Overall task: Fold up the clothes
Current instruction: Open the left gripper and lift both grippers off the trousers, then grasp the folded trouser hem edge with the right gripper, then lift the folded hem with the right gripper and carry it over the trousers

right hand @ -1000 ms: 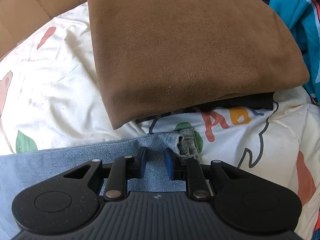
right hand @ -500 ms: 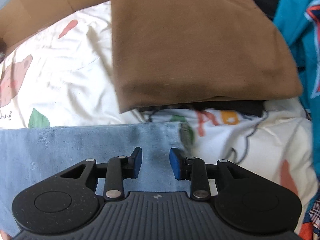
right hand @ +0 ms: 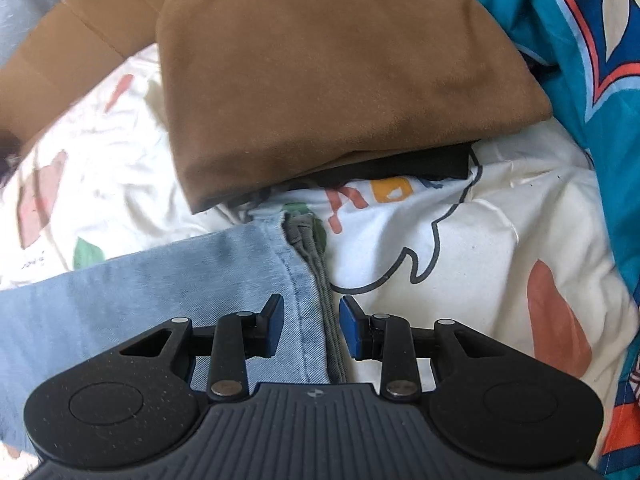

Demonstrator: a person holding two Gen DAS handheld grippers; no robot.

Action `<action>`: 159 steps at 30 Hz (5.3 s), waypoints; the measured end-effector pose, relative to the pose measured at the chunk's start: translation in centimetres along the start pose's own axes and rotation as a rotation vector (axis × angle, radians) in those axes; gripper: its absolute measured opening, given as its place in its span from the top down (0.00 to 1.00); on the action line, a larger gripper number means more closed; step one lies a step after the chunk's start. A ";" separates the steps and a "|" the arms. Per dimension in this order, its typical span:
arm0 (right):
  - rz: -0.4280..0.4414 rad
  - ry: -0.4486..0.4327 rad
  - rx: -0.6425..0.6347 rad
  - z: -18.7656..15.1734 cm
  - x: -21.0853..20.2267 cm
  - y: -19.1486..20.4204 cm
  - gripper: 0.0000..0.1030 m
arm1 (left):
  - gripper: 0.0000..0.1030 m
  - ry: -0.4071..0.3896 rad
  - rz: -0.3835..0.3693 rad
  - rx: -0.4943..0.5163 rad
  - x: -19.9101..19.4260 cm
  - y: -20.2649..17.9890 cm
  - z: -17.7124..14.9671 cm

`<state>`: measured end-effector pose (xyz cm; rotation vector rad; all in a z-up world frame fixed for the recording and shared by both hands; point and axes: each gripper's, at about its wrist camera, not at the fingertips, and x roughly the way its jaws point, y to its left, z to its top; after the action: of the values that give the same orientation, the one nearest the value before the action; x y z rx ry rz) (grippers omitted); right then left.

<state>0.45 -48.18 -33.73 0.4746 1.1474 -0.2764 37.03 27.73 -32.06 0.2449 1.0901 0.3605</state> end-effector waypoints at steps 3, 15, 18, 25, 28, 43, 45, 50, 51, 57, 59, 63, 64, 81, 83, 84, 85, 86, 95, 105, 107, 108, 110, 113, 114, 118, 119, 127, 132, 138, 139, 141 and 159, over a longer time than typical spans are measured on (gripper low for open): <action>0.031 -0.014 -0.012 0.5 -0.3 -0.6 0.64 | 0.77 -0.010 -0.017 0.018 -2.5 -0.9 0.6; 0.069 -0.128 -0.012 2.2 -4.8 -5.2 0.64 | 0.70 -0.087 -0.144 0.063 -14.7 -6.4 3.4; 0.105 -0.119 -0.009 1.8 -5.8 -6.6 0.64 | 0.69 -0.104 -0.177 0.070 -17.6 -7.7 3.6; 0.156 -0.064 -0.014 -0.6 -5.6 -9.3 0.64 | 0.52 -0.097 -0.229 0.036 -22.5 -8.8 2.8; 0.201 -0.024 0.024 -1.8 -5.0 -10.5 0.63 | 0.42 -0.100 -0.234 0.050 -24.0 -8.9 1.6; 0.454 0.107 0.426 -7.3 -1.0 -13.3 0.38 | 0.37 0.014 -0.191 0.006 -25.3 -5.3 -7.5; 0.470 0.118 0.452 -7.7 -0.5 -13.1 0.35 | 0.36 0.031 -0.190 -0.014 -25.0 -5.0 -8.4; 0.518 0.155 0.506 -9.0 1.5 -12.2 0.33 | 0.36 0.087 -0.196 -0.061 -23.6 -5.0 -11.0; 0.527 0.162 0.518 -9.2 2.0 -12.0 0.33 | 0.36 0.100 -0.198 -0.058 -23.3 -5.2 -11.5; 0.582 0.226 0.678 -11.0 5.4 -12.8 0.32 | 0.36 0.147 -0.220 -0.032 -22.2 -6.1 -12.7; 0.584 0.228 0.684 -11.3 6.1 -12.8 0.33 | 0.36 0.146 -0.223 -0.022 -22.2 -6.4 -12.7; 0.634 0.179 0.736 -11.3 6.5 -13.3 0.33 | 0.36 0.149 -0.231 -0.008 -21.9 -6.8 -12.6; 0.649 0.170 0.741 -11.2 6.4 -13.4 0.33 | 0.36 0.151 -0.229 -0.003 -21.8 -6.8 -12.6; 0.801 0.228 0.688 -8.6 6.7 -12.7 0.32 | 0.36 0.177 -0.229 0.031 -21.6 -7.7 -13.3; 0.798 0.267 0.672 -8.8 7.1 -12.3 0.32 | 0.36 0.179 -0.224 0.033 -21.6 -7.7 -13.3; 0.802 0.280 0.665 -8.9 7.3 -12.1 0.32 | 0.36 0.179 -0.222 0.034 -21.6 -7.7 -13.3; 0.807 0.293 0.658 -9.0 7.5 -11.8 0.32 | 0.36 0.178 -0.220 0.034 -21.6 -7.6 -13.3; 0.812 0.292 0.657 -9.0 7.6 -11.7 0.32 | 0.36 0.178 -0.219 0.034 -21.6 -7.6 -13.3; 0.803 0.281 0.609 -6.8 8.3 -11.9 0.33 | 0.36 0.183 -0.210 0.050 -21.6 -7.7 -13.5; 0.777 0.311 0.452 -3.0 9.3 -11.4 0.33 | 0.36 0.193 -0.210 0.039 -21.3 -8.0 -14.5; 0.776 0.314 0.432 -2.6 9.4 -11.1 0.33 | 0.36 0.199 -0.213 0.042 -21.2 -8.3 -14.9; 0.774 0.314 0.427 -2.5 9.4 -11.0 0.33 | 0.36 0.204 -0.213 0.045 -21.1 -8.4 -15.2; 0.765 0.316 0.427 -2.5 9.6 -11.0 0.33 | 0.36 0.214 -0.212 0.050 -20.8 -8.6 -15.7; 0.794 0.327 0.408 -2.5 9.1 -11.1 0.36 | 0.36 0.225 -0.211 0.048 -20.5 -8.4 -16.3; 0.817 0.338 0.396 -2.5 8.9 -11.1 0.39 | 0.36 0.226 -0.212 0.045 -20.5 -8.3 -16.5; 0.870 0.358 0.379 -2.3 8.1 -11.9 0.42 | 0.36 0.234 -0.207 0.039 -20.1 -7.9 -17.0; 0.865 0.356 0.385 -2.2 8.2 -11.9 0.42 | 0.36 0.235 -0.205 0.034 -20.0 -7.8 -17.0; 0.787 0.340 0.392 -2.4 10.2 -11.1 0.48 | 0.36 0.224 -0.190 0.024 -20.0 -7.0 -16.7; 0.784 0.327 0.360 -1.3 10.8 -10.2 0.61 | 0.36 0.220 -0.178 0.013 -20.0 -6.4 -16.6; 0.822 0.369 0.266 0.3 10.2 -9.5 0.82 | 0.36 0.217 -0.173 -0.010 -19.9 -5.7 -16.6; 0.837 0.383 0.247 0.6 10.0 -9.5 0.82 | 0.36 0.219 -0.170 -0.007 -19.8 -5.7 -16.7; 0.839 0.407 0.216 1.1 9.8 -9.4 0.82 | 0.36 0.223 -0.166 -0.003 -19.7 -5.6 -16.8; 0.679 0.342 0.050 1.7 8.0 -7.2 0.92 | 0.36 0.226 -0.203 0.002 -19.2 -6.0 -17.7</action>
<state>1.77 -55.06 -42.10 0.9480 1.2386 0.3810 14.27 14.81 -26.41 0.0948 1.3260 0.2083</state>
